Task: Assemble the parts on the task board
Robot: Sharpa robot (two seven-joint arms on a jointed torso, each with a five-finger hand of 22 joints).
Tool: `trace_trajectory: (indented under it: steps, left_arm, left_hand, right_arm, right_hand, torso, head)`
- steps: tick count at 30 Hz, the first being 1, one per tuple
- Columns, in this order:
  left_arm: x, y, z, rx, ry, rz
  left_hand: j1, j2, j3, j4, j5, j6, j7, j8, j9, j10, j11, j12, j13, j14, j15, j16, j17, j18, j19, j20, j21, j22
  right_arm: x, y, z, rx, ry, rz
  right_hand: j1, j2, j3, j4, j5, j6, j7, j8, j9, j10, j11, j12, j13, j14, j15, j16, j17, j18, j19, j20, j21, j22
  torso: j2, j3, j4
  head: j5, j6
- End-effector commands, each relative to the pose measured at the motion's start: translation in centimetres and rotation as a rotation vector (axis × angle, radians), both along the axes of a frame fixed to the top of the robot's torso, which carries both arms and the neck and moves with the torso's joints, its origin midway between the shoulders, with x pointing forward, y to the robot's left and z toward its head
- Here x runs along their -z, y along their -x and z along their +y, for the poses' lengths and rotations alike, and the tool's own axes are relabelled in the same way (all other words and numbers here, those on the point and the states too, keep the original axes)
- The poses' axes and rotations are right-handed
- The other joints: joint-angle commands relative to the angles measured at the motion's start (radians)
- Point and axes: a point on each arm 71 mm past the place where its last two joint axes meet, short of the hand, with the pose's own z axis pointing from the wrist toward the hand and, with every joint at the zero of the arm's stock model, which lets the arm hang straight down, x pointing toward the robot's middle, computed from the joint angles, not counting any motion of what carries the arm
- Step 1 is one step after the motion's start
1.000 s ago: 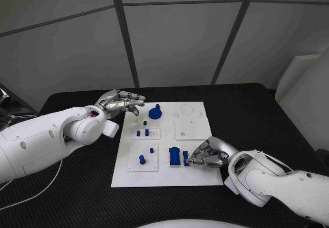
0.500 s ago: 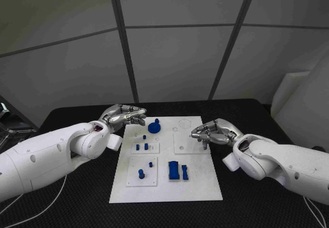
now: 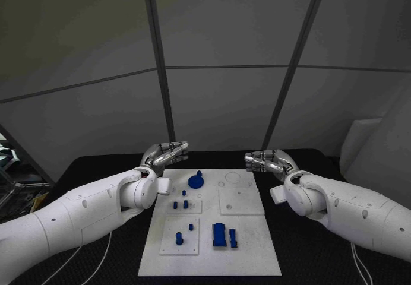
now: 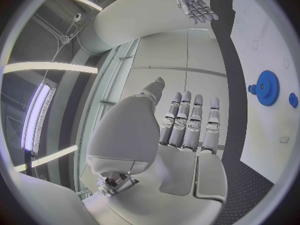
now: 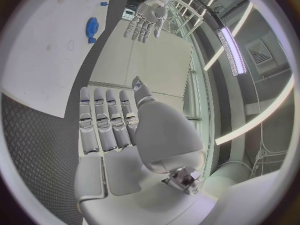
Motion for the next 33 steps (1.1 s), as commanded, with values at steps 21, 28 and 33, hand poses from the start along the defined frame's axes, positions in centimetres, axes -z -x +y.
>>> trace_trajectory:
  steps: [21, 28, 33]
  left_arm:
    - [0.1, 3.4, -2.2, -0.113, -0.073, -0.034]
    - [-0.2, 6.6, -3.4, -0.138, -0.118, -0.046]
    - [-0.3, 7.6, -3.8, -0.145, -0.131, -0.049]
  left_hand:
    - [-0.815, 0.106, -0.226, -0.096, -0.103, -0.571, -0.128, -0.067, -0.067, -0.596, -0.099, -0.073, -0.064, -0.526, -0.102, -0.062, -0.151, -0.099, -0.397, -0.172, -0.06, -0.28]
    - [-0.949, 0.106, -0.226, -0.096, -0.103, -0.657, -0.128, -0.067, -0.067, -0.678, -0.099, -0.073, -0.064, -0.588, -0.102, -0.062, -0.151, -0.099, -0.441, -0.201, -0.06, -0.305]
    - [-1.028, 0.106, -0.226, -0.096, -0.103, -0.708, -0.128, -0.067, -0.067, -0.728, -0.099, -0.073, -0.064, -0.625, -0.102, -0.062, -0.151, -0.099, -0.466, -0.287, -0.06, -0.383]
  right_arm:
    - [-0.6, 2.7, 1.6, 0.114, -0.108, -0.041]
    - [-1.4, 6.2, 2.2, 0.211, -0.141, -0.049]
    - [-1.8, 7.7, 2.4, 0.248, -0.147, -0.046]
  right_hand:
    - [-0.82, -0.09, 0.122, 0.064, -0.129, -0.584, -0.152, -0.065, -0.13, -0.601, -0.127, -0.068, -0.141, -0.59, -0.12, -0.069, -0.152, -0.073, -0.522, -0.135, -0.064, -0.301]
    - [-0.949, -0.09, 0.122, 0.064, -0.215, -0.681, -0.152, -0.065, -0.13, -0.697, -0.127, -0.068, -0.141, -0.683, -0.12, -0.069, -0.152, -0.094, -0.603, -0.162, -0.064, -0.334]
    - [-1.026, -0.09, 0.122, 0.064, -0.215, -0.738, -0.152, -0.065, -0.13, -0.754, -0.127, -0.068, -0.141, -0.739, -0.12, -0.069, -0.152, -0.164, -0.652, -0.243, -0.064, -0.354]
  torso:
    - [-0.052, 0.0158, 0.0802]
    - [-0.056, 0.0168, 0.0859]
    - [-0.056, 0.0168, 0.0859]
  head:
    - [-0.036, -0.035]
    - [-0.038, -0.038]
    - [-0.038, -0.038]
